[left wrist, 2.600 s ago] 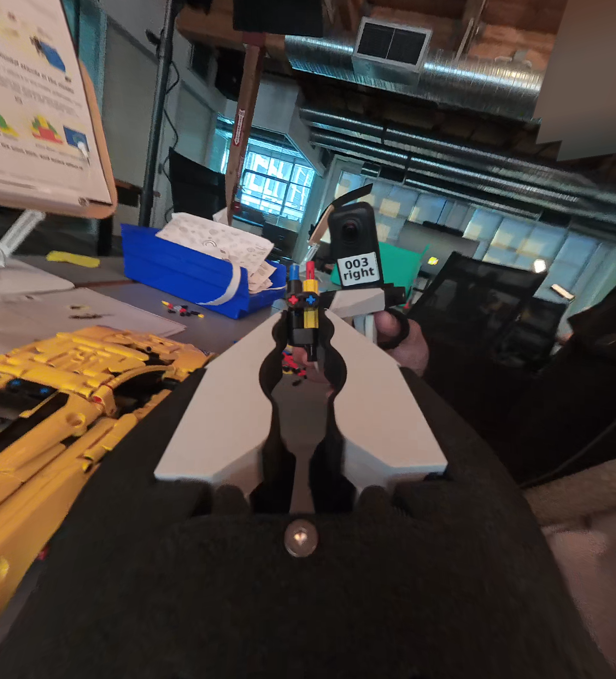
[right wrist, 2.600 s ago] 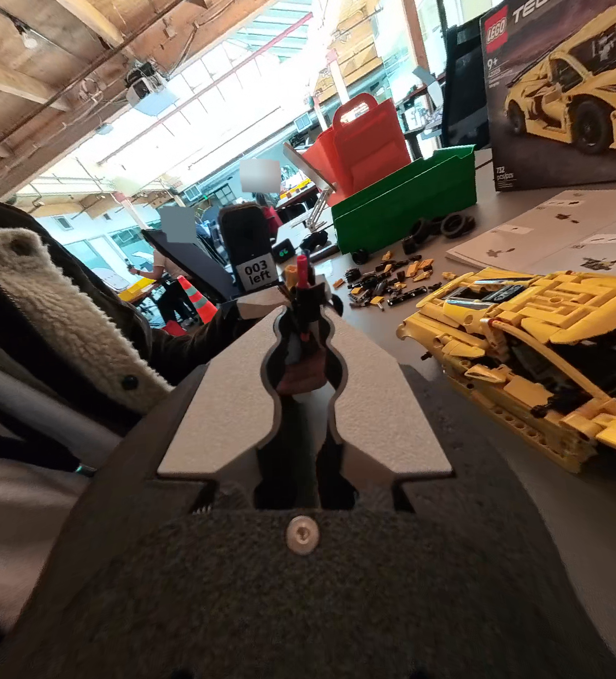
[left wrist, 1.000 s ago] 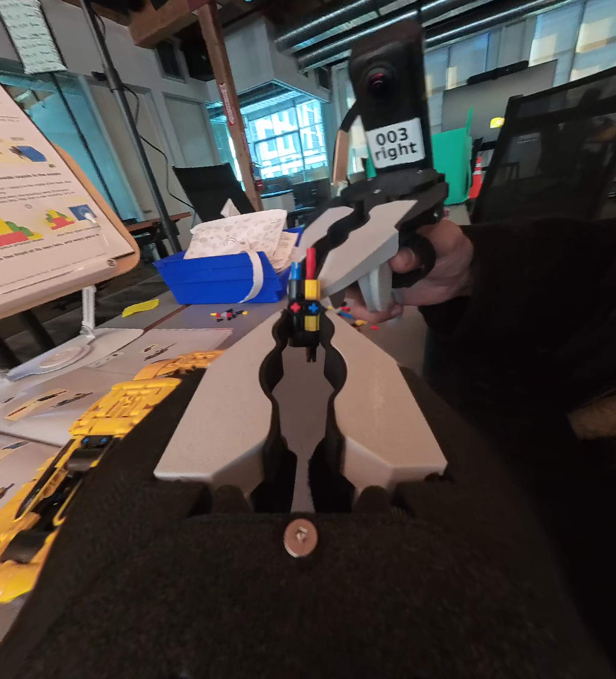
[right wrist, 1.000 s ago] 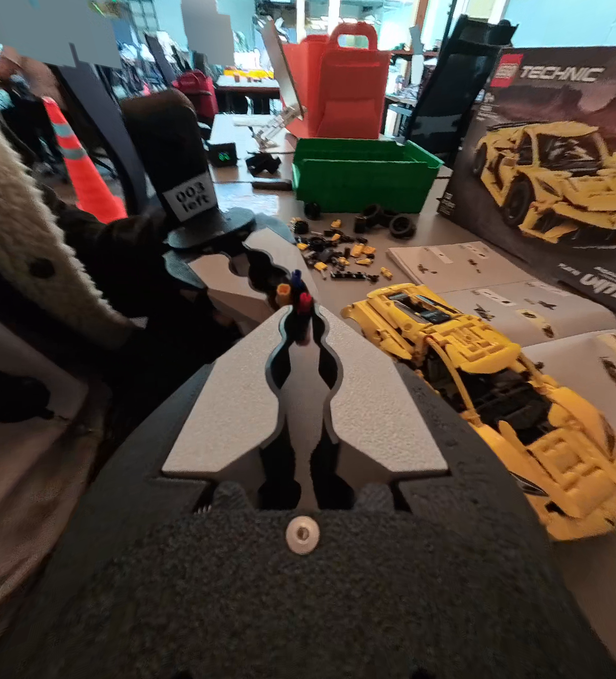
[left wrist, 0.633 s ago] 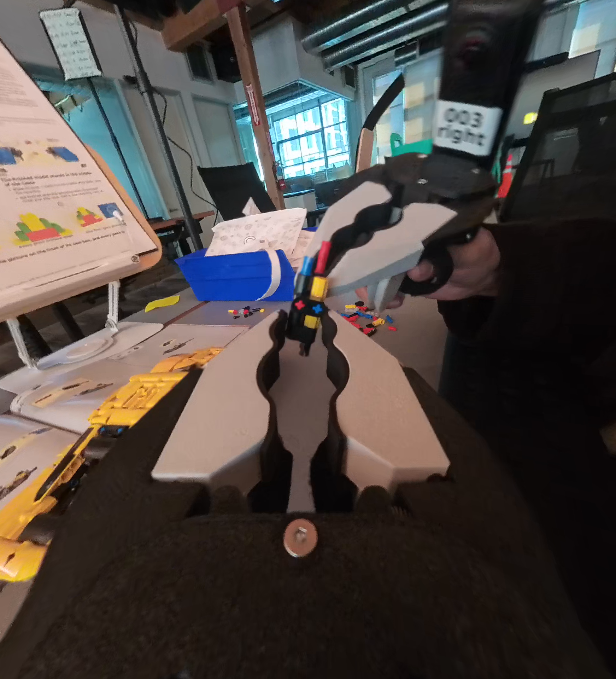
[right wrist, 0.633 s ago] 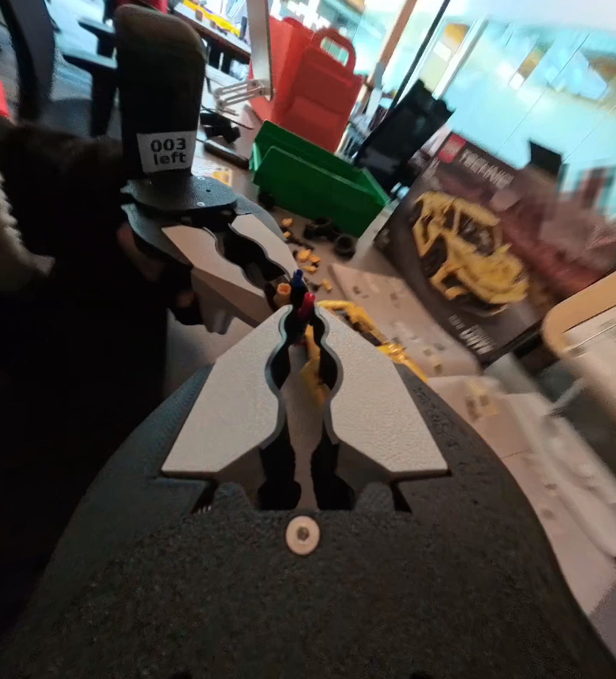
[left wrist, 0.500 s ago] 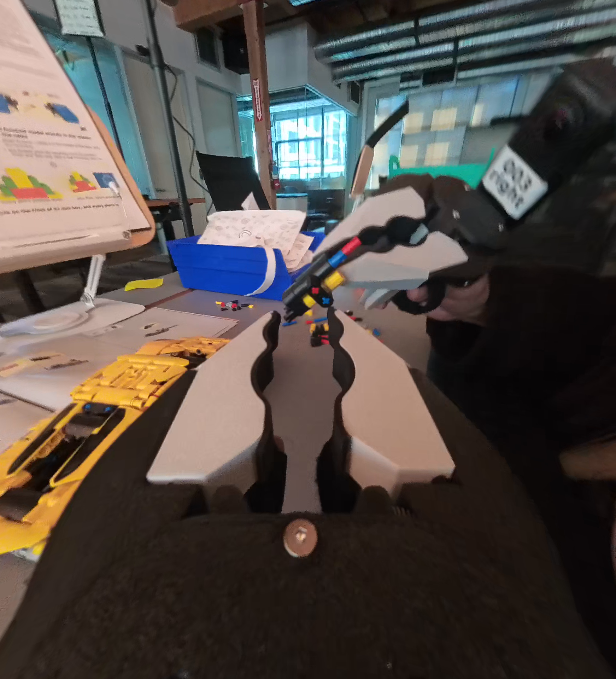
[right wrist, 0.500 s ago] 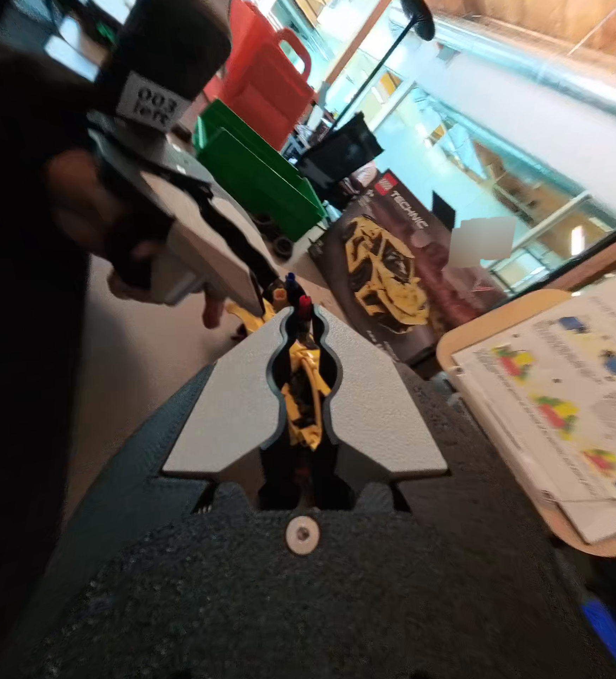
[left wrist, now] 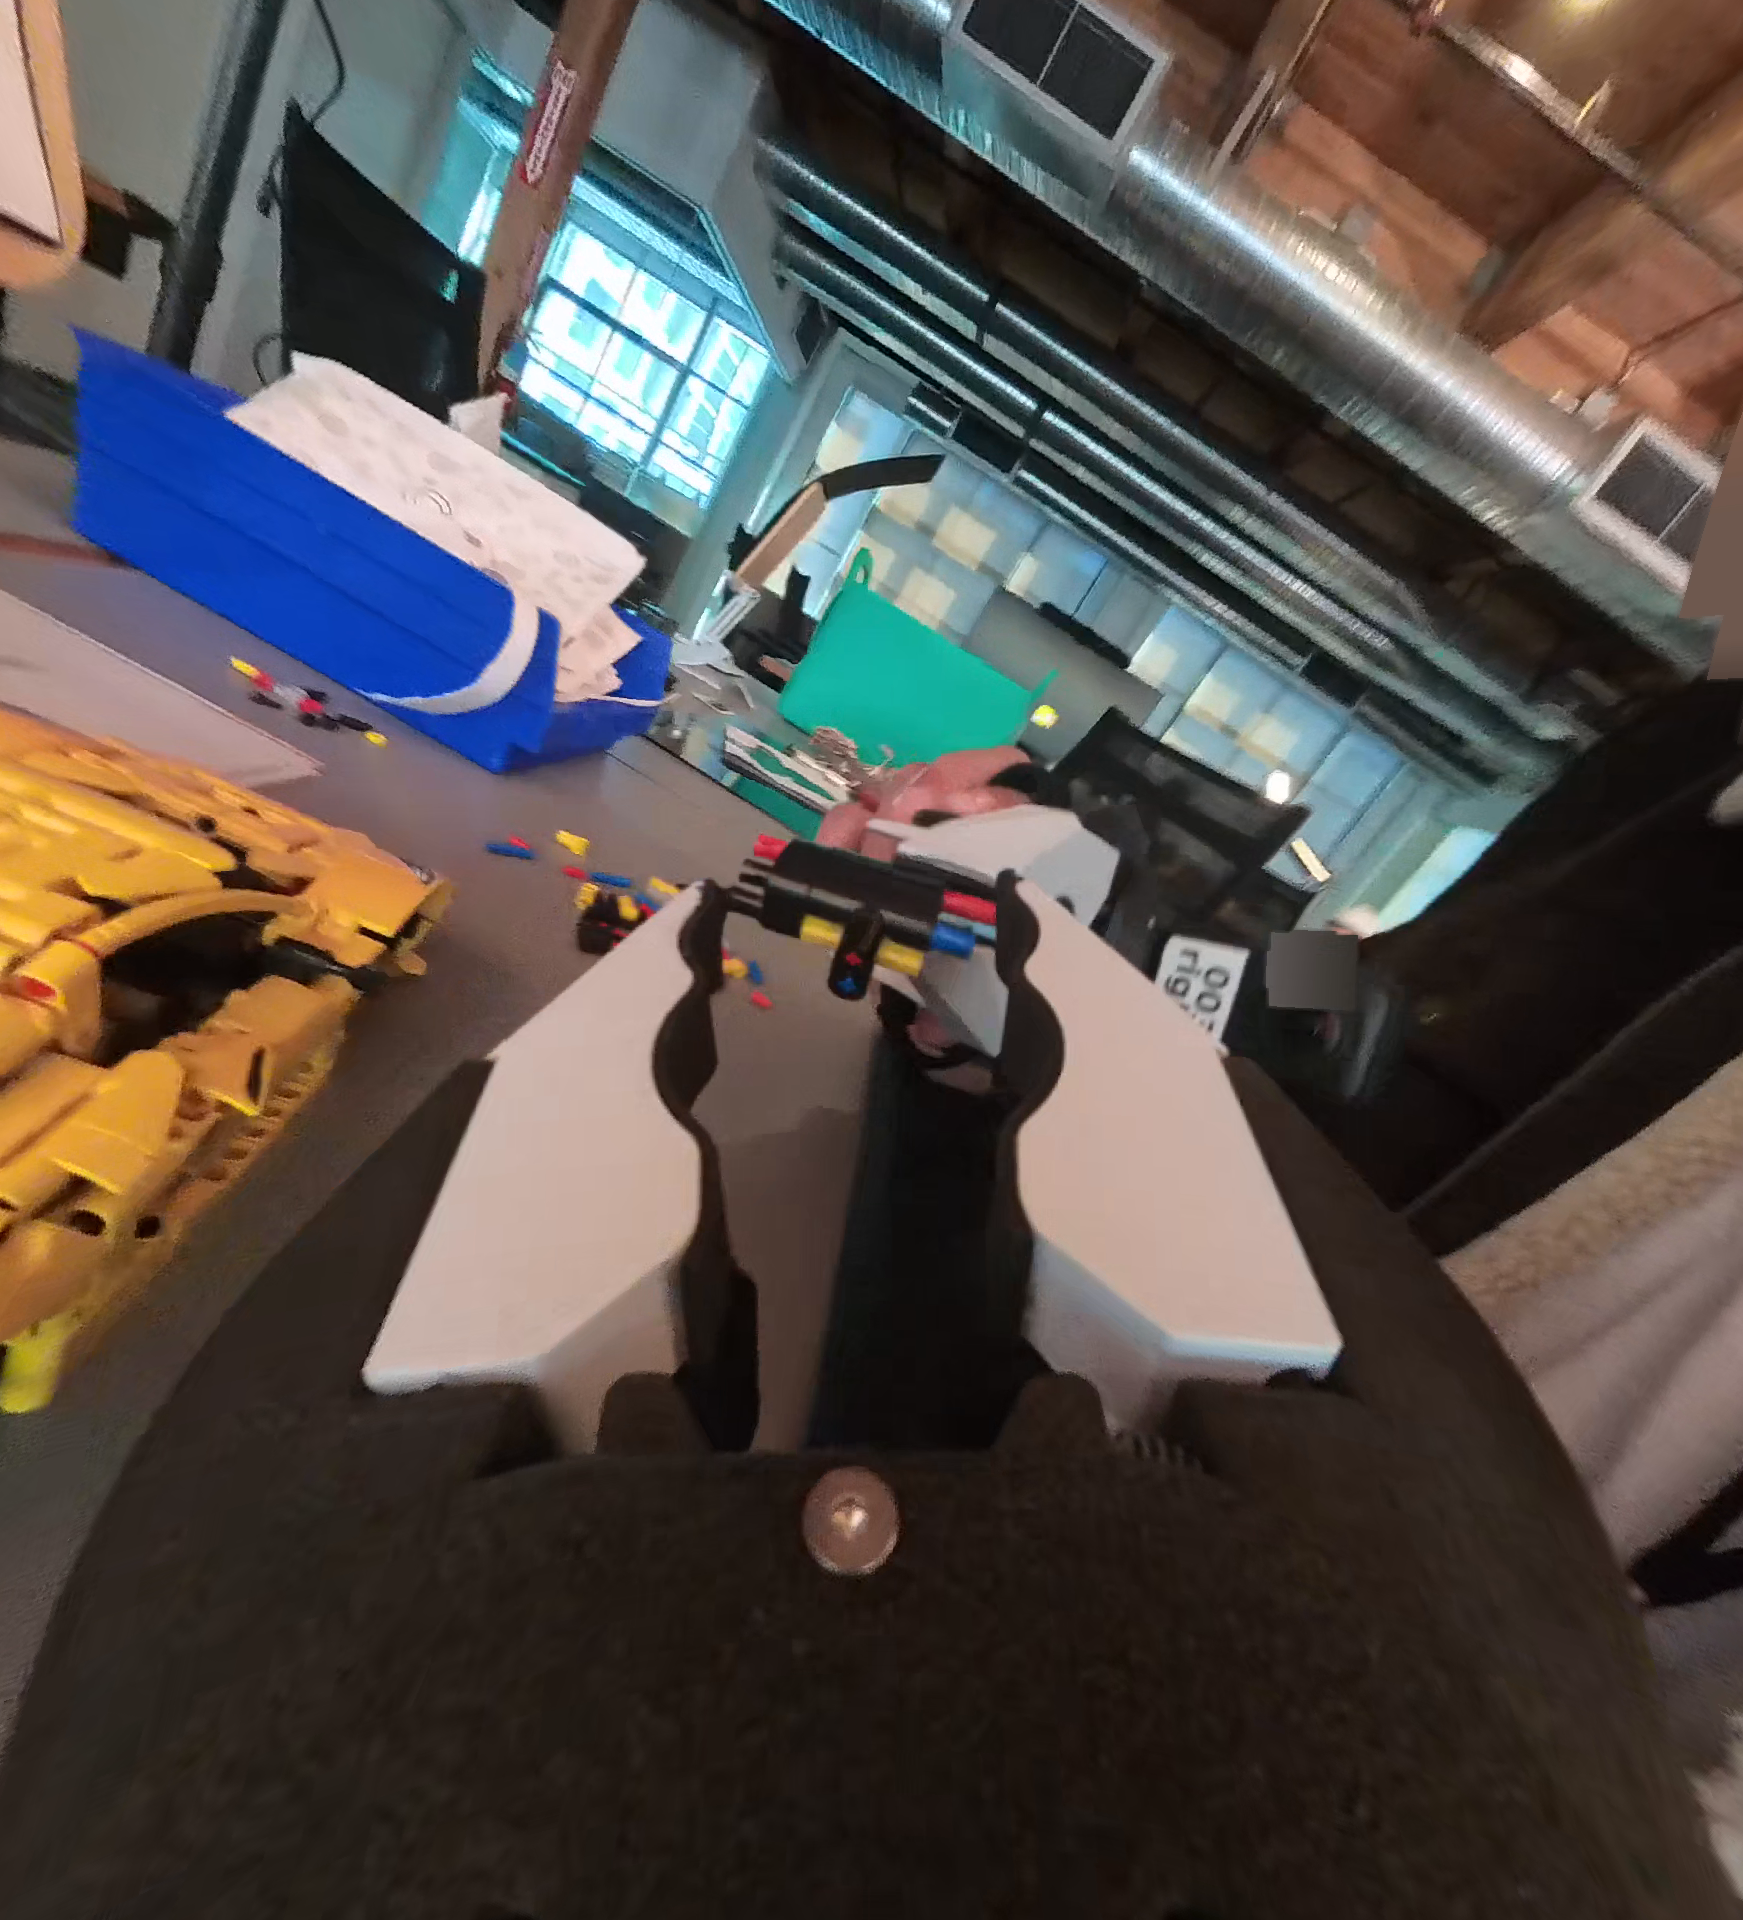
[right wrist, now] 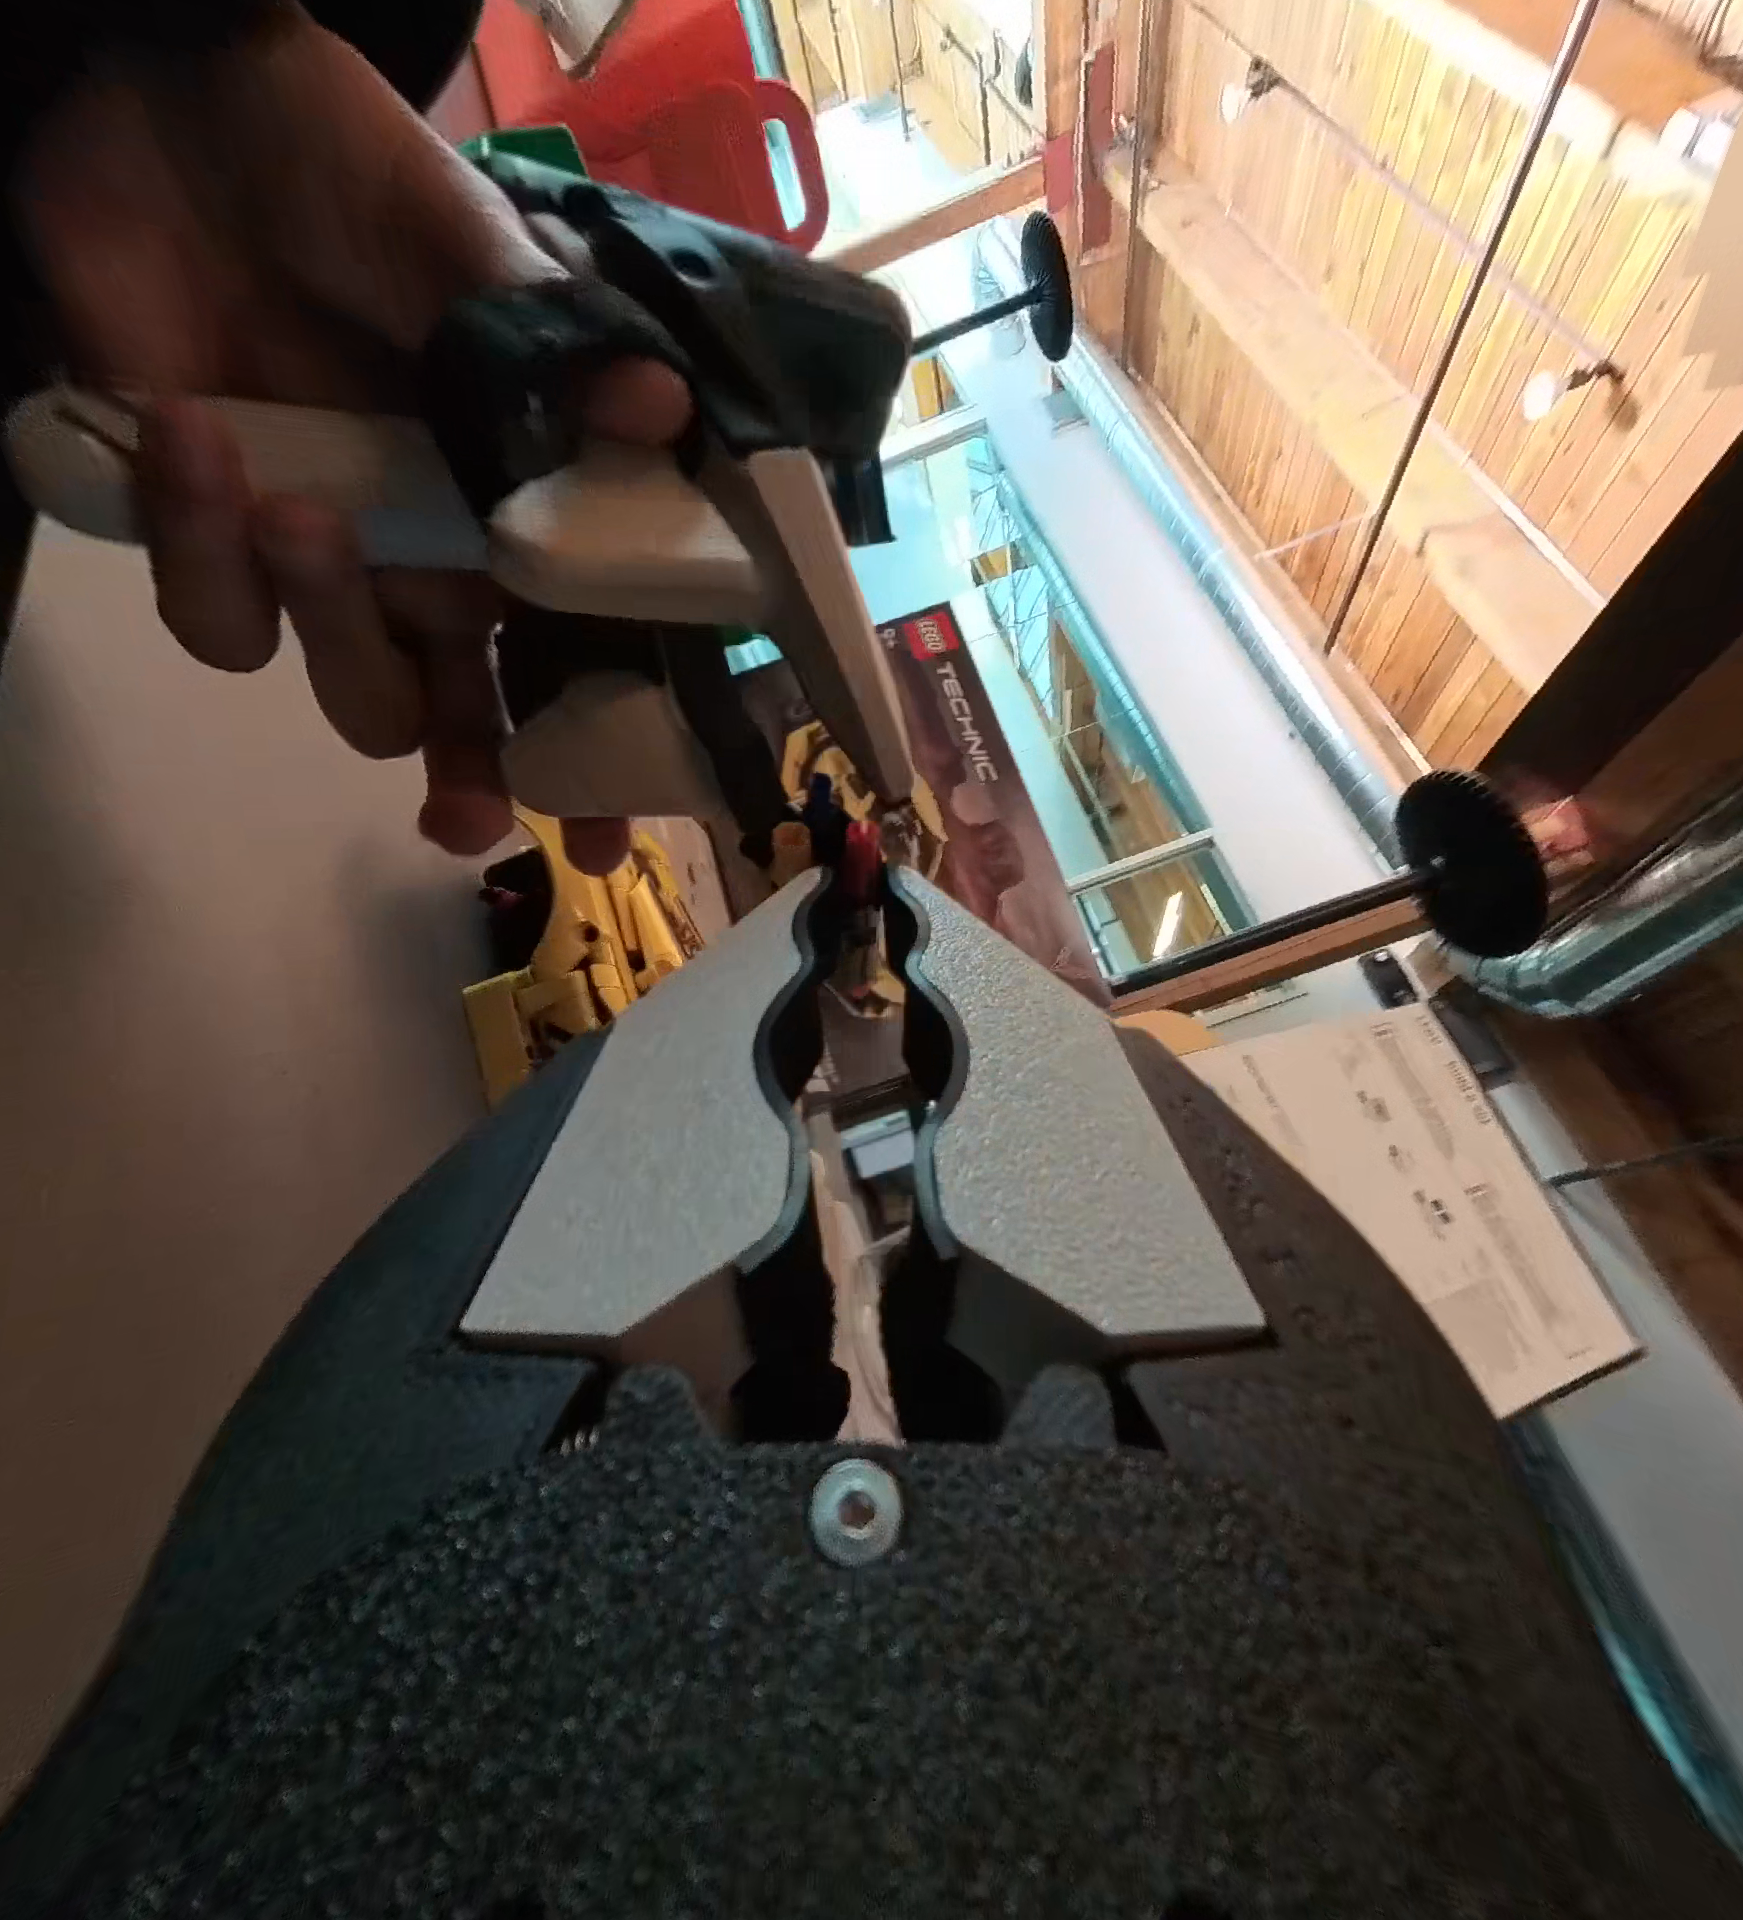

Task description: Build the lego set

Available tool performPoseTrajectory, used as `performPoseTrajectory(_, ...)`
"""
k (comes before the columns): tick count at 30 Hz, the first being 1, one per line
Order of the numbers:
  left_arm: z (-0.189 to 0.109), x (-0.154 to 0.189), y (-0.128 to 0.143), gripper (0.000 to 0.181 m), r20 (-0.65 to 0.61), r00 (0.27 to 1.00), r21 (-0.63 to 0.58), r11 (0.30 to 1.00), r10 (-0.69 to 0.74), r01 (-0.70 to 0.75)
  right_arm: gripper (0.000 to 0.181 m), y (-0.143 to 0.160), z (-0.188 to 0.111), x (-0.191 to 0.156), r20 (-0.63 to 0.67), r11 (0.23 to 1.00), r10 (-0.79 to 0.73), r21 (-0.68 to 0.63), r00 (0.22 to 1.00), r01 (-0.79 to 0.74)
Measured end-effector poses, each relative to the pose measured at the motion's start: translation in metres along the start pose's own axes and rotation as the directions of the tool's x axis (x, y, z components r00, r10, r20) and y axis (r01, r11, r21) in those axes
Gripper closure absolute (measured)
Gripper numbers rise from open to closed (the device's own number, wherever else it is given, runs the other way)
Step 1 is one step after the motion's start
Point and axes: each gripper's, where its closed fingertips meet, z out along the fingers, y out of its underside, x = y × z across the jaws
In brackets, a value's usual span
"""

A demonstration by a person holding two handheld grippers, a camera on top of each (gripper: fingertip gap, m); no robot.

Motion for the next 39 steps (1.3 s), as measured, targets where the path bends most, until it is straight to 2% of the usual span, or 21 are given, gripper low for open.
performPoseTrajectory(4,-0.003,-0.005,-0.005,0.132,-0.039,0.985,0.019,0.985,-0.168,0.169,0.176,0.000,0.000,-0.004,-0.007,0.999,-0.043,-0.004,0.999,0.043)
performPoseTrajectory(8,-0.006,-0.015,-0.007,0.139,-0.010,0.978,0.035,0.978,-0.208,0.208,0.175,0.003,0.002,-0.003,-0.022,0.999,-0.032,-0.020,0.999,0.032)
performPoseTrajectory(11,-0.008,-0.020,-0.011,0.139,0.026,0.985,0.062,0.984,-0.169,0.167,0.176,0.018,0.003,0.008,-0.062,0.993,0.096,-0.065,0.994,-0.100)
performPoseTrajectory(14,-0.010,-0.025,-0.013,0.139,0.108,0.993,0.066,0.997,-0.056,0.049,0.175,0.050,0.000,0.027,-0.140,0.936,0.308,-0.131,0.941,-0.326)
performPoseTrajectory(15,-0.010,-0.027,-0.014,0.139,0.135,0.991,0.065,0.998,-0.011,0.002,0.176,0.064,-0.001,0.031,-0.166,0.896,0.392,-0.154,0.905,-0.417)
performPoseTrajectory(17,-0.011,-0.028,-0.015,0.139,0.182,0.981,0.056,0.995,0.073,-0.084,0.175,0.095,-0.003,0.030,-0.202,0.762,0.575,-0.219,0.793,-0.609)
performPoseTrajectory(21,-0.011,-0.035,-0.015,0.140,0.247,0.955,0.010,0.985,0.163,-0.170,0.175,0.136,-0.010,0.020,-0.266,0.412,0.838,-0.266,0.477,-0.872)
performPoseTrajectory(25,-0.014,-0.049,-0.016,0.147,0.306,0.926,-0.051,0.976,0.219,-0.213,0.175,0.142,-0.012,0.011,-0.217,0.075,0.968,-0.236,0.128,-0.969)
performPoseTrajectory(26,-0.016,-0.054,-0.017,0.150,0.328,0.914,-0.062,0.971,0.237,-0.230,0.175,0.140,-0.012,0.011,-0.194,0.020,0.979,-0.228,0.066,-0.973)
performPoseTrajectory(28,-0.019,-0.062,-0.020,0.152,0.362,0.894,-0.070,0.964,0.264,-0.256,0.176,0.140,-0.012,0.009,-0.168,-0.041,0.986,-0.230,-0.002,-0.972)
performPoseTrajectory(32,-0.015,-0.067,-0.012,0.152,0.348,0.901,-0.113,0.966,0.258,-0.232,0.175,0.135,-0.009,0.002,-0.122,-0.078,0.991,-0.257,-0.048,-0.963)
performPoseTrajectory(34,-0.011,-0.067,-0.004,0.152,0.341,0.894,-0.156,0.955,0.291,-0.252,0.175,0.126,-0.006,-0.003,-0.075,-0.065,0.996,-0.288,-0.045,-0.955)
performPoseTrajectory(35,-0.009,-0.066,0.000,0.152,0.332,0.892,-0.175,0.950,0.306,-0.260,0.175,0.114,-0.004,-0.006,-0.013,-0.047,0.999,-0.310,-0.045,-0.949)
performPoseTrajectory(37,-0.003,-0.062,0.008,0.152,0.303,0.896,-0.209,0.940,0.324,-0.269,0.175,0.087,0.001,-0.016,0.114,0.024,0.993,-0.360,-0.018,-0.933)
performPoseTrajectory(39,0.001,-0.056,0.015,0.159,0.269,0.895,-0.241,0.924,0.357,-0.296,0.175,0.065,0.003,-0.028,0.210,0.172,0.973,-0.389,0.095,-0.905)
